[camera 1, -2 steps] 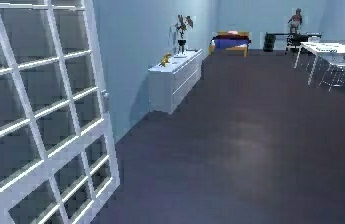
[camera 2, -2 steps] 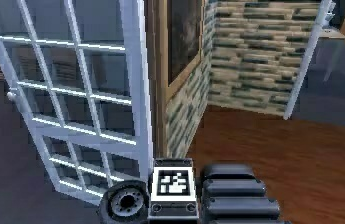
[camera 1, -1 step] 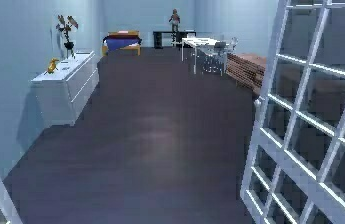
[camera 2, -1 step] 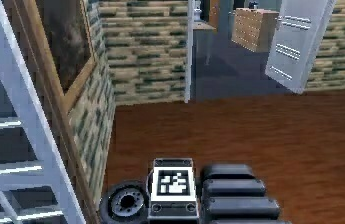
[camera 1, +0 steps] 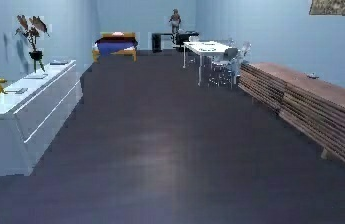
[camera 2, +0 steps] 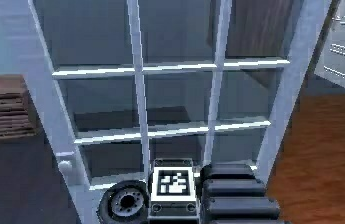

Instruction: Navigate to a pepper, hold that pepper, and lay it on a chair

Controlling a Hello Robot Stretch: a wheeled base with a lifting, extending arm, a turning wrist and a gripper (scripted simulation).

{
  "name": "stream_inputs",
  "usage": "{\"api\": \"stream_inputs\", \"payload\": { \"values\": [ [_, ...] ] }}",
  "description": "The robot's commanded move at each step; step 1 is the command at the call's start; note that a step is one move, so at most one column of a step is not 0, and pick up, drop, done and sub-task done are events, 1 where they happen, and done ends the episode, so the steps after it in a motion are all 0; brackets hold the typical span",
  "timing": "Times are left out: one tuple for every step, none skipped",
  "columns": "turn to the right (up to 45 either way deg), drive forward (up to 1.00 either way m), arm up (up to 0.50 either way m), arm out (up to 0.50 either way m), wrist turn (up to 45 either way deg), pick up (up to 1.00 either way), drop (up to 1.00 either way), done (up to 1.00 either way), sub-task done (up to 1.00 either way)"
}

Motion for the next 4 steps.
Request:
{"api": "stream_inputs", "payload": {
  "values": [
    [0.0,1.00,0.00,0.00,0.0,0.00,0.00,0.00,0.00],
    [0.0,1.00,0.00,0.00,0.0,0.00,0.00,0.00,0.00],
    [0.0,1.00,0.00,0.00,0.0,0.00,0.00,0.00,0.00],
    [0.0,1.00,0.00,0.00,0.0,0.00,0.00,0.00,0.00]
  ]
}}
